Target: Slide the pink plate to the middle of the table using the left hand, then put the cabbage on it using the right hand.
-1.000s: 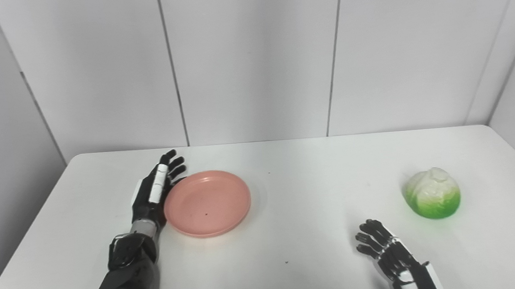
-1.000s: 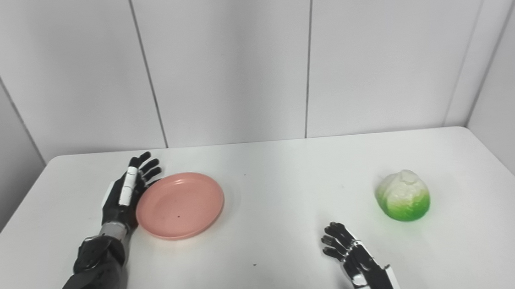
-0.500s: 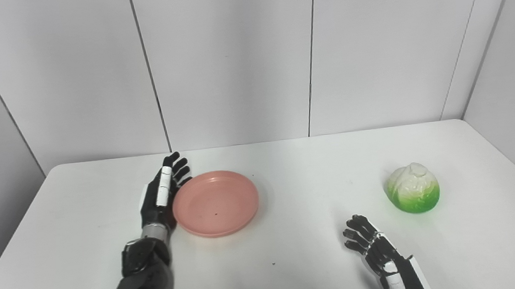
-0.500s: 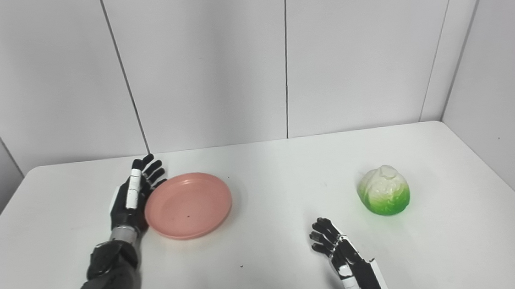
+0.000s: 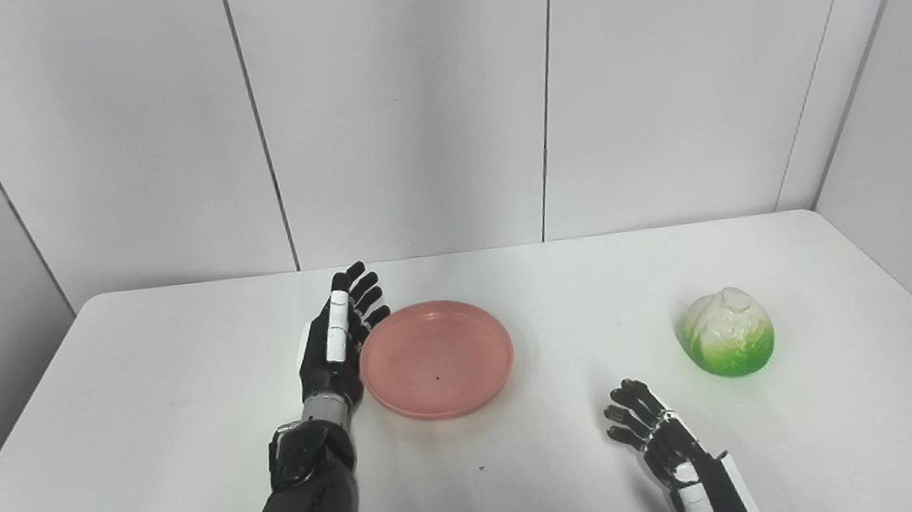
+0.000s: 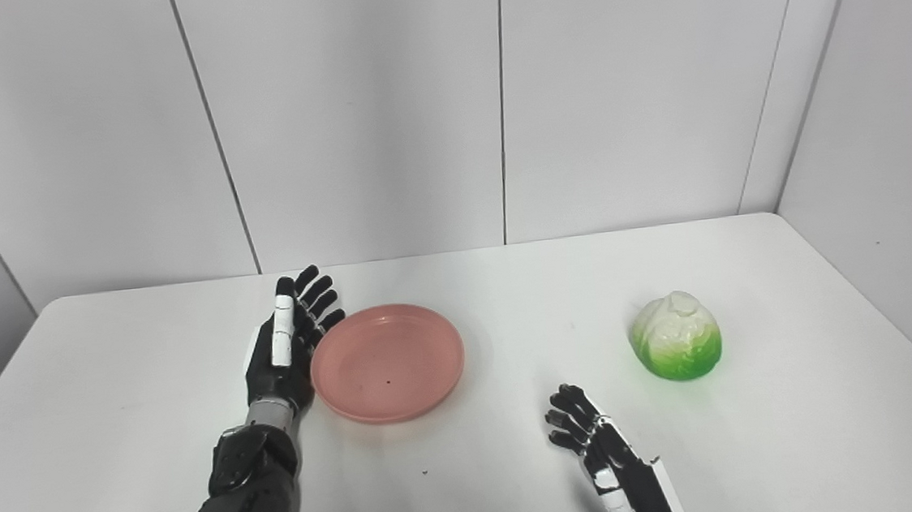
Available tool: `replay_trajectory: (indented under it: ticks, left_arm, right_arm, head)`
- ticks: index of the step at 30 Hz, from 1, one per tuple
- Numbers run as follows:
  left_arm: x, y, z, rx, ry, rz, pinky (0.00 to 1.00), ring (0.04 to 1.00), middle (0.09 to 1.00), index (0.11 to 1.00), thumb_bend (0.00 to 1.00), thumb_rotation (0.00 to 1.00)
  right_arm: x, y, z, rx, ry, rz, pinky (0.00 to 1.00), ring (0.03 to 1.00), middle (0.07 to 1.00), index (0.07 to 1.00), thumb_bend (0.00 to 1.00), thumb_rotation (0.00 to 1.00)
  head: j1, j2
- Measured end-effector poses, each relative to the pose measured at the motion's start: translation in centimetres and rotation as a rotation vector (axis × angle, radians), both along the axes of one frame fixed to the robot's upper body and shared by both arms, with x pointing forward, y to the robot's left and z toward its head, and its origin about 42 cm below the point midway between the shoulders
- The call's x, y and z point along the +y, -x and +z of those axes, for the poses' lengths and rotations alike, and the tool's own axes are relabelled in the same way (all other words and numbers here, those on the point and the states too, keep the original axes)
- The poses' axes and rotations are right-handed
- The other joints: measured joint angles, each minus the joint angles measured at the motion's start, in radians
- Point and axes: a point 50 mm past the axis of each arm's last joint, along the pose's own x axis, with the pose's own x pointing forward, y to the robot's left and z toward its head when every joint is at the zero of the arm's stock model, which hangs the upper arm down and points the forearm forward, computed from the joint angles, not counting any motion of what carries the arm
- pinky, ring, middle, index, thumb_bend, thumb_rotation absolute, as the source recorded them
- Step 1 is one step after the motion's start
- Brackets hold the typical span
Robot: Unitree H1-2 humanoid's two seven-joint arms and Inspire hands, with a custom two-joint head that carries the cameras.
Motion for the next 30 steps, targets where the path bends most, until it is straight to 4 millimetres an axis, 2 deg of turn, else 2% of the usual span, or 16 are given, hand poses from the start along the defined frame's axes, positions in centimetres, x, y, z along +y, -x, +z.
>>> replay_trajectory:
  ticks: [4,7,12,15,17,20,23,26,30]
  left_arm:
    - [-0.5,0.2,0.0,-0.002,-0.003,-0.013,0.82,0.885,0.867,0.850,0.90,0.85]
    - [-0.8,0.2,0.0,-0.002,-0.003,-0.018,0.83,0.888,0.873,0.848,0.90,0.85]
    - [-0.9,0.2,0.0,-0.008,-0.002,-0.028,0.82,0.890,0.878,0.867,0.90,0.86]
    - [-0.8,0.2,-0.1,-0.004,0.001,-0.030,0.80,0.891,0.869,0.856,0.91,0.85]
    - [-0.6,0.2,-0.1,0.001,0.009,-0.030,0.79,0.890,0.868,0.855,0.92,0.84]
    - [-0.5,0.1,-0.2,0.008,0.021,-0.035,0.80,0.895,0.877,0.858,0.91,0.83]
    - [-0.5,0.0,-0.3,0.015,0.042,-0.039,0.81,0.896,0.883,0.865,0.89,0.83]
    - [-0.6,0.0,-0.3,0.017,0.042,-0.043,0.81,0.898,0.879,0.863,0.89,0.83]
    - [-0.8,-0.2,-0.2,0.022,0.040,-0.057,0.81,0.896,0.873,0.859,0.91,0.83]
  right_arm:
    - [0.1,0.0,0.0,-0.002,0.006,-0.004,0.82,0.842,0.874,0.893,0.86,0.96]
    - [0.3,0.1,0.1,-0.002,0.017,-0.029,0.79,0.824,0.892,0.990,0.79,0.91]
    - [0.7,0.1,0.2,-0.007,0.040,-0.115,0.76,0.801,0.895,1.000,0.76,0.89]
    - [1.0,0.1,0.1,-0.012,0.058,-0.145,0.75,0.798,0.887,1.000,0.73,0.90]
    - [1.1,0.1,0.1,-0.015,0.068,-0.161,0.75,0.798,0.878,1.000,0.72,0.90]
    - [1.3,0.0,0.1,-0.019,0.083,-0.182,0.76,0.804,0.865,0.981,0.72,0.91]
    - [1.4,0.0,0.1,-0.026,0.091,-0.204,0.70,0.766,0.827,0.910,0.70,0.91]
    - [1.9,-0.1,0.3,-0.051,0.119,-0.213,0.64,0.727,0.803,0.856,0.76,0.89]
    - [2.9,0.0,0.9,-0.080,0.155,-0.192,0.62,0.729,0.808,0.854,0.81,0.88]
  head:
    - [-0.020,0.012]
    - [-0.066,-0.005]
    - [-0.117,-0.009]
    - [-0.182,-0.026]
    - [-0.205,-0.023]
    - [-0.212,-0.017]
    - [-0.210,-0.017]
    - [-0.218,-0.020]
    - [-0.233,-0.018]
